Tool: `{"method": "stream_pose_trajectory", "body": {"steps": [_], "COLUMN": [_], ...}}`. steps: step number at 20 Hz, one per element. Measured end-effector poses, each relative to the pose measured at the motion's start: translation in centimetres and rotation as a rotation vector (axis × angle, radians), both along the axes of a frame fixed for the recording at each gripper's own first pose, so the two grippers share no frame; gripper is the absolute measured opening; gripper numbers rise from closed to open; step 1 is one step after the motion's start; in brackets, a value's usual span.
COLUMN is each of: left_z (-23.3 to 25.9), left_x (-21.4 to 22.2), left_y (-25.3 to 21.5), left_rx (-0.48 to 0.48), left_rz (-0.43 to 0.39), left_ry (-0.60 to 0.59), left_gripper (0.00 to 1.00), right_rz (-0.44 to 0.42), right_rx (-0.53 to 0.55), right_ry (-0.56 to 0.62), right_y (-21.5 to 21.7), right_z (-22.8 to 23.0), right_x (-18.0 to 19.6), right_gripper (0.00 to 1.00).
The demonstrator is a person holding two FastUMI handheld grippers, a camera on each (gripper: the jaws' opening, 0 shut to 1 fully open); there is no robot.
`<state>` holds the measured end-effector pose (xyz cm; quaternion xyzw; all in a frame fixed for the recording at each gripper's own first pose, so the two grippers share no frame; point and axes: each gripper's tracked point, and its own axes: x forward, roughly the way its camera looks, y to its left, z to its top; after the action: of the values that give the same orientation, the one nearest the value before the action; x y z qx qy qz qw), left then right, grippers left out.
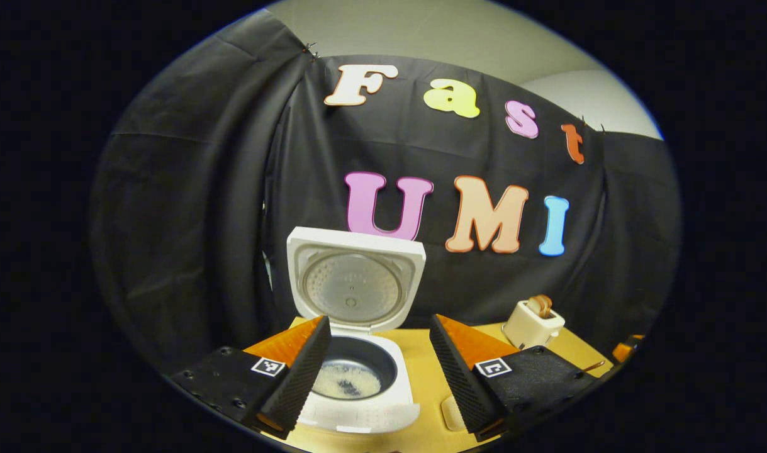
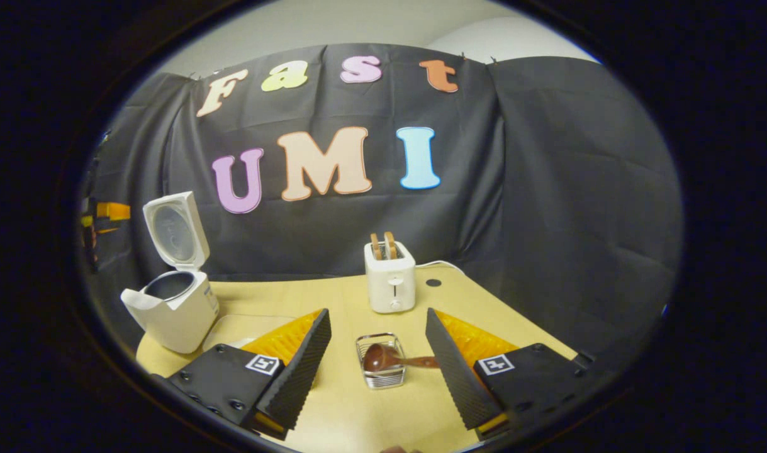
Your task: Close the left gripper, press the button to open the rice cooker; take a wooden spoon from the chopstick holder with the right hand, scoop a spoonful of rice and pour it into the rice cooker, then put the wooden spoon back into the chopstick holder.
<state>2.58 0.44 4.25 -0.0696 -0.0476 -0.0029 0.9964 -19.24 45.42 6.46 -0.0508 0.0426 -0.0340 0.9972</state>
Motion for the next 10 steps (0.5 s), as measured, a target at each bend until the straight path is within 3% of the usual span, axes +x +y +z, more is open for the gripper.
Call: {"method": "stream_pose_trajectory", "body": {"steps": [10], "left_z": [3.6], "left_x": [3.2], "left_y": [1.6], "left_rx": [-0.024], "left_rz": [0.037], "left_ry": [-0.100], "left_gripper": [0.92], "right_rz": [-0.046], "right_rx": [0.000], "right_ry": [0.003], "right_y": [0.0], "right_z": [0.8], "right_x": [-1.7], "right_gripper": [0.94]}}
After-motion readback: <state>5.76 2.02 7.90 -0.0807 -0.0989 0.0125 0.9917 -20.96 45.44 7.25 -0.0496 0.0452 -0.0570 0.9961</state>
